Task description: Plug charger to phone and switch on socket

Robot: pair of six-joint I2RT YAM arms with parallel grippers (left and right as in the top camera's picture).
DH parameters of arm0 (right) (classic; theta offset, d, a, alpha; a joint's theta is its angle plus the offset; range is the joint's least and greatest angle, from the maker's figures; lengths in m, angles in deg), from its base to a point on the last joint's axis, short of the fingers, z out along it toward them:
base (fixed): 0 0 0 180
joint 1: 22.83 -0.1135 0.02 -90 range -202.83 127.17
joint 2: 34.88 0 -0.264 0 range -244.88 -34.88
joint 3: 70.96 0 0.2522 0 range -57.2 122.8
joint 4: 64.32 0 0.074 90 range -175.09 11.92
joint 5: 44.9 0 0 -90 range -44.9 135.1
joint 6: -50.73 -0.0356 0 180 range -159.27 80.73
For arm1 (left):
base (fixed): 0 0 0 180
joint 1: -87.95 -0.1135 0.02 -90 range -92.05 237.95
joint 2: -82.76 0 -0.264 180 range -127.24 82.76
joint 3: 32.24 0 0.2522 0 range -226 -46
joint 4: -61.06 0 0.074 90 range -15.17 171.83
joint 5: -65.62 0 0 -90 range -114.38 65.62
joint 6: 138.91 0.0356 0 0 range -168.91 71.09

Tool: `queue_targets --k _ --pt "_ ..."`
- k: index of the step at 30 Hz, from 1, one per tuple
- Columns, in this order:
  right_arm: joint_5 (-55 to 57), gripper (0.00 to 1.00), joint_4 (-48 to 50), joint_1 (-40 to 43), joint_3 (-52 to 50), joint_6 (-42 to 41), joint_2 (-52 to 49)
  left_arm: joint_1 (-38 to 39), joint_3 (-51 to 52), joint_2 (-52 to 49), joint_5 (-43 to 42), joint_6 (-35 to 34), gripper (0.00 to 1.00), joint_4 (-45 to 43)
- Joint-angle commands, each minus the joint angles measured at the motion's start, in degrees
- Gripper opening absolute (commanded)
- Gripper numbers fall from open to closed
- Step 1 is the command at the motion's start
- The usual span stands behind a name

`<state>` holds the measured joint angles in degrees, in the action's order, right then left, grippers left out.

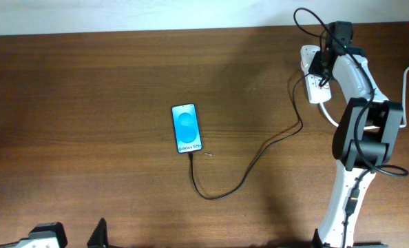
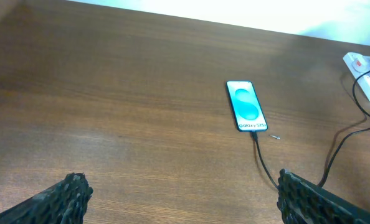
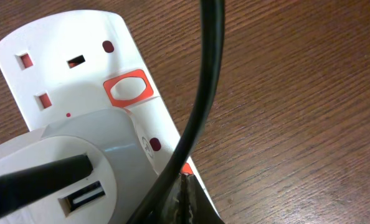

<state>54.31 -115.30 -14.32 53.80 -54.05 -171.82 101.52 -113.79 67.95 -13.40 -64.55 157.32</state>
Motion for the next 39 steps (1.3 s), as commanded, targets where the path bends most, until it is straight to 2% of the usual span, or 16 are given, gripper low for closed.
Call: queue_targets --k 1,16,23,39 --pt "-20.41 0.04 -1.79 -9.97 -4.61 1.46 -9.14 0.28 0.31 0.39 0.46 -0.59 0.99 -0.22" --pt "-21.2 0.04 -2.45 -12.04 -4.42 10.97 -9.53 0.28 0.31 0.37 0.46 -0.59 0.99 -0.22" --pt "-22.64 0.04 -4.07 -12.04 -1.46 10.91 -9.01 0.28 0.31 0.39 0.46 -0.59 0.99 -0.22" --pt "-17.0 0.04 -4.24 -7.15 3.74 -2.27 -7.61 0.28 0.31 0.39 0.46 -0.59 0.99 -0.22"
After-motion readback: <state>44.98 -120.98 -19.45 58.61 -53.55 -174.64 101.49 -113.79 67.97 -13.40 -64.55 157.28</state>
